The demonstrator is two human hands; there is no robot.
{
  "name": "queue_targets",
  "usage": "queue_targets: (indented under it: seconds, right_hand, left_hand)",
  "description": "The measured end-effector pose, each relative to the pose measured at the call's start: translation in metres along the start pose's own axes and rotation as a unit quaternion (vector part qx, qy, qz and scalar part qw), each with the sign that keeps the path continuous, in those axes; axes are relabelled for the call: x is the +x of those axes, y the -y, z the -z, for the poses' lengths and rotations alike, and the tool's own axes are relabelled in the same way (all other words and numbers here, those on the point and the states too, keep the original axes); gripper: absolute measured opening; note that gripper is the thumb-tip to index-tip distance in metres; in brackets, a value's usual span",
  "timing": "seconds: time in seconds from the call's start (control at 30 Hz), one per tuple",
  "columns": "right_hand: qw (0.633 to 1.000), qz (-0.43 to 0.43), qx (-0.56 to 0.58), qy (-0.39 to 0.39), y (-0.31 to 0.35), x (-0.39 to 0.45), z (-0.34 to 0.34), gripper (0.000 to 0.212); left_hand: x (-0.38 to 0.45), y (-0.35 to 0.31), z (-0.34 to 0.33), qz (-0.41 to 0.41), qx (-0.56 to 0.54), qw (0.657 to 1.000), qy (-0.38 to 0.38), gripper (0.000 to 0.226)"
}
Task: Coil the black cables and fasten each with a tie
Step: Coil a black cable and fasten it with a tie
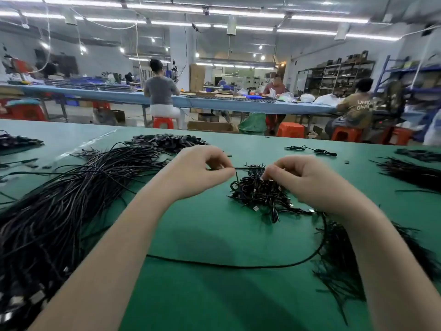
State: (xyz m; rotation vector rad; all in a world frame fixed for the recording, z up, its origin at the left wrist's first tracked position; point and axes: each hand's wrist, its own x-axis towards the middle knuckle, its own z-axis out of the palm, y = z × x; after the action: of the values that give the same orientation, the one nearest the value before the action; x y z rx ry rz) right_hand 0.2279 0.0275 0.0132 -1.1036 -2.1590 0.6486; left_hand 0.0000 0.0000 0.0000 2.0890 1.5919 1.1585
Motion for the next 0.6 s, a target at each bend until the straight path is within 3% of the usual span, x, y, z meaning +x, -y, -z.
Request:
queue_targets:
  seconds: [0.07,0.17,0.33,0.37,0.43,0.5,0.6]
  right_hand:
    - [0.994,-0.012,0.102,-0.023,0.003,0.003,-0.009,0.026]
    - [0.962,-0.050,0.261,-0.067,0.011,0.006,-0.025,0.024]
    - [0.924,-0.028,0.359,-0.126,0.016,0.005,-0.037,0.023]
    - [0.922,-0.018,0.358,-0.149,0.015,0.005,-0.038,0.023]
    - [0.928,-0.001,0.332,-0.167,0.015,0.004,-0.039,0.023]
    - [0.946,0.012,0.297,-0.130,0.015,0.002,-0.043,0.023]
    - [0.964,0.035,0.265,0.008,0.013,-0.002,-0.054,0.022]
  left_hand:
    - [0.005,-0.001,-0.008,0.081,-0.166,0.981,-0.066,0.033]
    - [0.009,-0.002,-0.023,0.203,-0.416,0.882,-0.085,0.066]
    - [0.012,-0.002,-0.034,0.247,-0.648,0.715,-0.088,0.052]
    - [0.011,-0.001,-0.034,0.250,-0.647,0.717,-0.065,0.056]
    - [0.009,0.000,-0.033,0.245,-0.577,0.779,0.024,0.066]
    - [0.008,0.000,-0.031,0.214,-0.511,0.828,0.093,0.071]
    - [0.011,-0.007,-0.028,0.169,-0.559,0.809,0.060,0.059]
